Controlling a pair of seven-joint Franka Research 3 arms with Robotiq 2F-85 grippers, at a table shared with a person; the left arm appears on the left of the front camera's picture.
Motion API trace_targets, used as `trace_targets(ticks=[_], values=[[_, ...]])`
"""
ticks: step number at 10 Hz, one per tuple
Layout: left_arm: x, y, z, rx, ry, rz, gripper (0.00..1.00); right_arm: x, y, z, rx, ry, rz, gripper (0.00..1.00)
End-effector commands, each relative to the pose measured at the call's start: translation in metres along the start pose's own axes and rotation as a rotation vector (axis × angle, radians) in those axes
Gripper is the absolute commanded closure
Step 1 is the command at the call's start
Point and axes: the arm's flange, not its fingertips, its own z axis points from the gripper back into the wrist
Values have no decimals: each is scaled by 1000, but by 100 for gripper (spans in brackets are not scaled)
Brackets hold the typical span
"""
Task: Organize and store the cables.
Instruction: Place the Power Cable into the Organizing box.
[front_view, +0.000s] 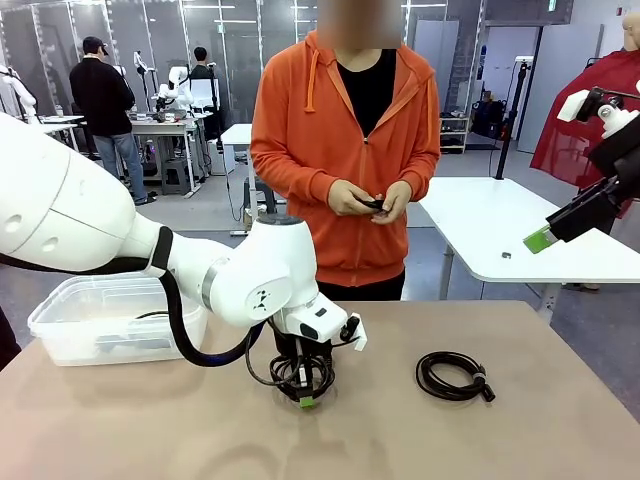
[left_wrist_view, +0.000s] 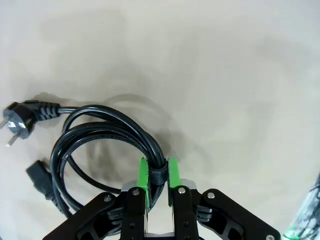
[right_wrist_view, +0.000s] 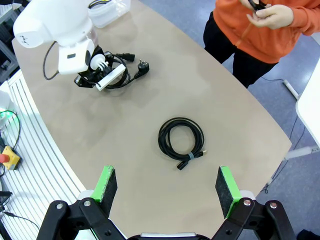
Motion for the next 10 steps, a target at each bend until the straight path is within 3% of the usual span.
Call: trace_targets(ticks=[1, 4, 8, 10], values=[[-4, -5, 61, -82, -50, -76, 100, -1, -1, 0, 4, -1, 4, 0], [-1, -19, 130, -41, -25, -114, 100, -1, -1, 0, 4, -1, 4, 0], [4, -27, 151, -33, -31, -161, 100, -1, -1, 0, 4, -1, 4, 0], [5, -24, 151, -14, -30, -111, 100, -1, -1, 0, 4, -1, 4, 0]])
